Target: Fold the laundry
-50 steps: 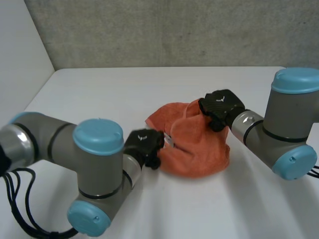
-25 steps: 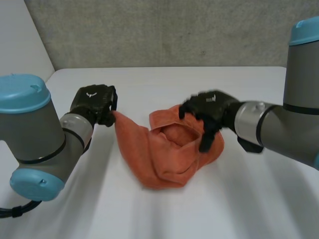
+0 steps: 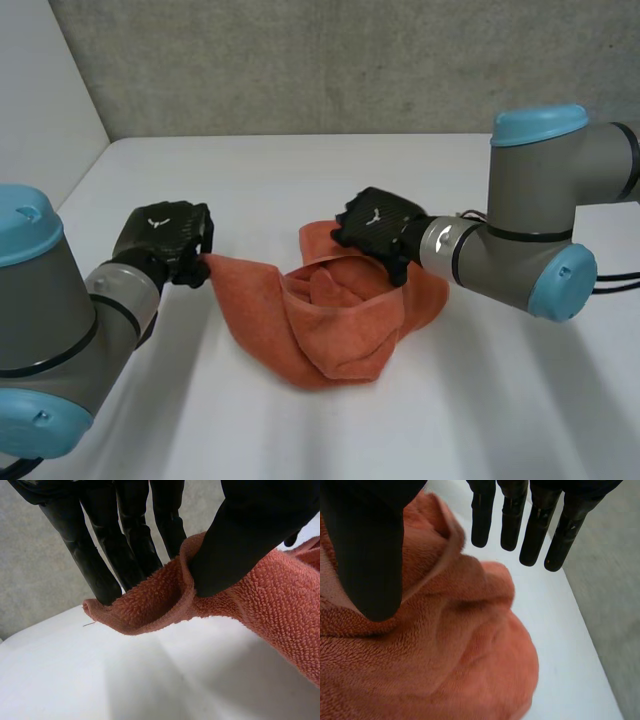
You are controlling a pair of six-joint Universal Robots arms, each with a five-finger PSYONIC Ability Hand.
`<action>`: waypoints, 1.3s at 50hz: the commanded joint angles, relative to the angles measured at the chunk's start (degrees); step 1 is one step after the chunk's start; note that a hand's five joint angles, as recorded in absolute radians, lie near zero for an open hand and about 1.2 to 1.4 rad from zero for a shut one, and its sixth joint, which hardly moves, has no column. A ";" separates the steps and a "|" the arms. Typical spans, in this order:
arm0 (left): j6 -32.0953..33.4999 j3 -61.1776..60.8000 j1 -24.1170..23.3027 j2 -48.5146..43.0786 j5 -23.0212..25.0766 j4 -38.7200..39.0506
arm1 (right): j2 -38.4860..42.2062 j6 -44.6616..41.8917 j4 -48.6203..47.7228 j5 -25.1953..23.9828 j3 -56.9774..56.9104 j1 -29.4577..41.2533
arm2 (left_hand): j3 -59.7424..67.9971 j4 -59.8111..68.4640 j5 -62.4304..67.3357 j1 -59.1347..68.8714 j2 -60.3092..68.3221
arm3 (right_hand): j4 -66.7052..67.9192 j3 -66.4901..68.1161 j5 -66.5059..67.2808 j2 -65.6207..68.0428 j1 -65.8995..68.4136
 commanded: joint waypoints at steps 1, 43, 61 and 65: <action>-0.03 -1.74 1.33 -0.09 0.35 0.01 | 1.37 -11.94 0.55 -8.64 -0.42 -0.51 | 12.08 11.72 15.11 16.64 11.49 | 1.00 0.13 1.03 -0.27 2.84; 5.85 19.82 4.31 -3.51 2.46 17.86 | -14.43 24.80 -23.54 20.54 3.66 -4.81 | 12.08 11.72 15.11 16.64 11.49 | 56.79 55.92 56.82 55.52 58.63; 7.17 -2.27 4.93 -5.36 3.07 16.36 | -11.10 20.92 3.90 19.92 18.30 -5.43 | 12.08 11.72 15.11 16.64 11.49 | 12.17 11.30 12.19 10.89 14.00; 7.79 -3.41 5.63 -5.01 3.07 16.36 | -15.13 23.11 1.26 19.75 18.47 -5.78 | 12.08 11.72 15.11 16.64 11.49 | -3.53 -4.40 -3.50 -4.80 -1.69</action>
